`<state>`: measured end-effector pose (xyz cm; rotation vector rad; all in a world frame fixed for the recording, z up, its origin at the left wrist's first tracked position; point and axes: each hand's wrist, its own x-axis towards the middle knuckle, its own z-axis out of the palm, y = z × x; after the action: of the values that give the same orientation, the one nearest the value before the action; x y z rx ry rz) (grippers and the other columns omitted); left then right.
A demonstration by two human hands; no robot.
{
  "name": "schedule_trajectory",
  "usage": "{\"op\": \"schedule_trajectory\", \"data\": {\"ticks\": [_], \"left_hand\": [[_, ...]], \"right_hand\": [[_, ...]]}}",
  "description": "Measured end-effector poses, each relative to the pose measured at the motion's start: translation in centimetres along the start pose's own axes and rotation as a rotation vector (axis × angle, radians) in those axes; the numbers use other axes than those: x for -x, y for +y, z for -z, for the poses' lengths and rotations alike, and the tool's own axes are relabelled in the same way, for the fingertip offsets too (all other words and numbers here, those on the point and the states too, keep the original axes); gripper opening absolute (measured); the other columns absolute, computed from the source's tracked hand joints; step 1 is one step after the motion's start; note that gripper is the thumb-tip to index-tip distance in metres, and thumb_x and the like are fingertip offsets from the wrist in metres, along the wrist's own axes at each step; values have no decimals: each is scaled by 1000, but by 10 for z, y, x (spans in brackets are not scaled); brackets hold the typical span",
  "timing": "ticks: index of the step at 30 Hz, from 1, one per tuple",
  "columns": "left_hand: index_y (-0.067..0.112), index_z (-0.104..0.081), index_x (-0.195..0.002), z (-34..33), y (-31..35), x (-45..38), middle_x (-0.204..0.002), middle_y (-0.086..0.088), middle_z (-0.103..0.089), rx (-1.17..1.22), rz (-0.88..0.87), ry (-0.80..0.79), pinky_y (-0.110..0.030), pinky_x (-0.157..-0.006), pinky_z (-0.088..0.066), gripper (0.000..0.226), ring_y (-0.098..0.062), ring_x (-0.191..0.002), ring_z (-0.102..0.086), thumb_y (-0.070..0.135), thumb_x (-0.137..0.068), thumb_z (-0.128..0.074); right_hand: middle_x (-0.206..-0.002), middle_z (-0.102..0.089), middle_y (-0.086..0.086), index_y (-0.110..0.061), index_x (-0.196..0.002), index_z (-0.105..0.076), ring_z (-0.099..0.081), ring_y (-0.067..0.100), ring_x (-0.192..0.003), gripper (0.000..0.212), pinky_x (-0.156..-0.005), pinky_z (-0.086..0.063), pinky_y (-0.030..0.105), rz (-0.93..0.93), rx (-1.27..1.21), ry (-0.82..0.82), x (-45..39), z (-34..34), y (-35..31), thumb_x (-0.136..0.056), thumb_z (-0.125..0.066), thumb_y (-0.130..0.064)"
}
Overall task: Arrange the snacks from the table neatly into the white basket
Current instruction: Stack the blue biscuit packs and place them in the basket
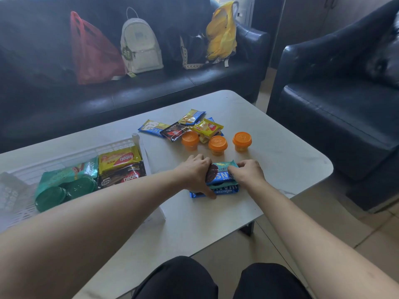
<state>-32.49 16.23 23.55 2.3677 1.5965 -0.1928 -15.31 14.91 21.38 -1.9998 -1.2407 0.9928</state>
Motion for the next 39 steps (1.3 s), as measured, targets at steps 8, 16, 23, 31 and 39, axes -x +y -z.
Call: {"op": "schedule_trajectory", "data": {"ticks": [8,16,23,31,39], "left_hand": [[17,-50,-123,-6,2,5,-115,-6,-46,4,-15,10,-43,-93,-48,80,-25,-107,-46,57,-62,-82],[18,-47,-123,-8,2,4,-117,-6,-52,22,-21,19,-38,-91,-48,80,-25,-106,-49,54,-62,-84],[19,-47,-125,-1,-3,7,-116,-5,-51,34,-18,43,-35,-88,-45,80,-22,-102,-44,54,-62,-83],[22,-50,-124,40,-20,23,-119,-1,-55,2,-15,107,-39,-97,-45,75,-22,-108,-46,54,-64,-82],[19,-50,-117,82,-41,68,-116,-2,-54,23,32,173,-33,-83,-42,68,-22,-102,-47,49,-66,-84]], "right_hand": [[-108,-73,9,-14,-110,-71,-65,21,-87,31,-63,-45,25,9,55,12,5,1,0,-92,-62,-37],[-117,-71,11,-13,-118,-70,-67,25,-102,28,-69,-45,27,-13,119,18,8,4,5,-97,-59,-28],[-104,-70,7,-17,-106,-64,-68,23,-92,19,-79,-61,39,-19,-24,12,12,-5,-1,-96,-58,-33],[-105,-71,7,-17,-103,-60,-68,21,-87,15,-58,-46,27,57,-207,-4,24,-9,-34,-98,-57,-30],[-105,-70,6,-23,-104,-61,-68,21,-88,14,-59,-49,28,159,-243,-30,48,-18,-81,-96,-56,-34]]}}
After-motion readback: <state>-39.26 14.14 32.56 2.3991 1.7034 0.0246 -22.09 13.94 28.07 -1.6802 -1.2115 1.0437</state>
